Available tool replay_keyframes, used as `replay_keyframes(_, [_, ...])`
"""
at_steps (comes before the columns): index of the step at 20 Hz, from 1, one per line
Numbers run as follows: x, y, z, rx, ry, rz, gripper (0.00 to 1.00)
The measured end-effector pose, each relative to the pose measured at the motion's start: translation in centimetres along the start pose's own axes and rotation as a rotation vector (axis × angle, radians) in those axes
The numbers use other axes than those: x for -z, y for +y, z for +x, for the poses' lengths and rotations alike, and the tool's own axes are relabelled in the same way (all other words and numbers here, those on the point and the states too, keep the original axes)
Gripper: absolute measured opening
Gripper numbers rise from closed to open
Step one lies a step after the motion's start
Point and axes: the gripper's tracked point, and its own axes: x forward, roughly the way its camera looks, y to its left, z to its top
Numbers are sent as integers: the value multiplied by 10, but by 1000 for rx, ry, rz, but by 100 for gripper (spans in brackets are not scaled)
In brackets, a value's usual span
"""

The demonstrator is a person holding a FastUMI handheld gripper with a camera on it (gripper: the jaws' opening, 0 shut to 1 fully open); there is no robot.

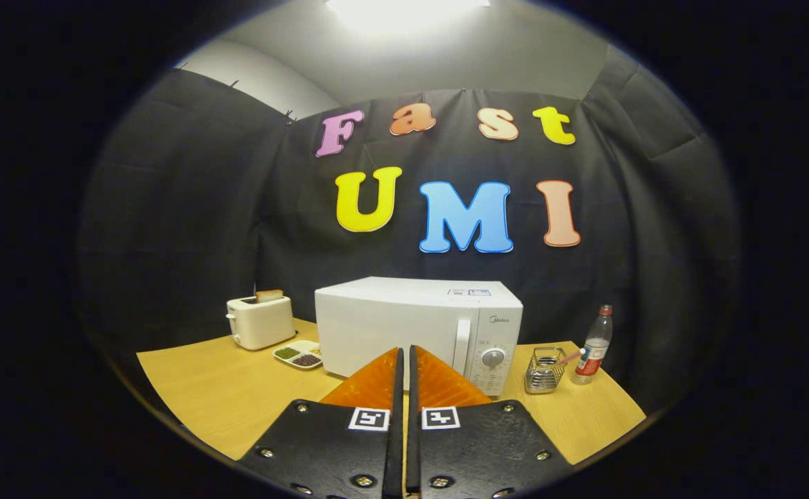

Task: Open the microwave, put the food inside, and close the microwave door.

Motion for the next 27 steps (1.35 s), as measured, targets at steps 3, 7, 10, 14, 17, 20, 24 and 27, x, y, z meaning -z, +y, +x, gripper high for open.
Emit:
replay_keyframes(3, [-18,-9,-40,-7,-44,4,3])
replay_keyframes(7, [-36,-15,-72,-13,-92,-17,3])
replay_keyframes(10, [-17,-30,-76,66,-16,-111,46])
replay_keyframes(14, [-16,-17,-79,76,-4,-179,98])
replay_keyframes(17, [-22,-9,-78,39,-30,-112,96])
replay_keyframes(20, [-27,-16,-86,41,-42,-67,96])
replay_keyframes(24, [-32,-21,-83,48,-47,-32,97])
replay_keyframes(27, [-32,-25,-82,50,-49,-24,97])
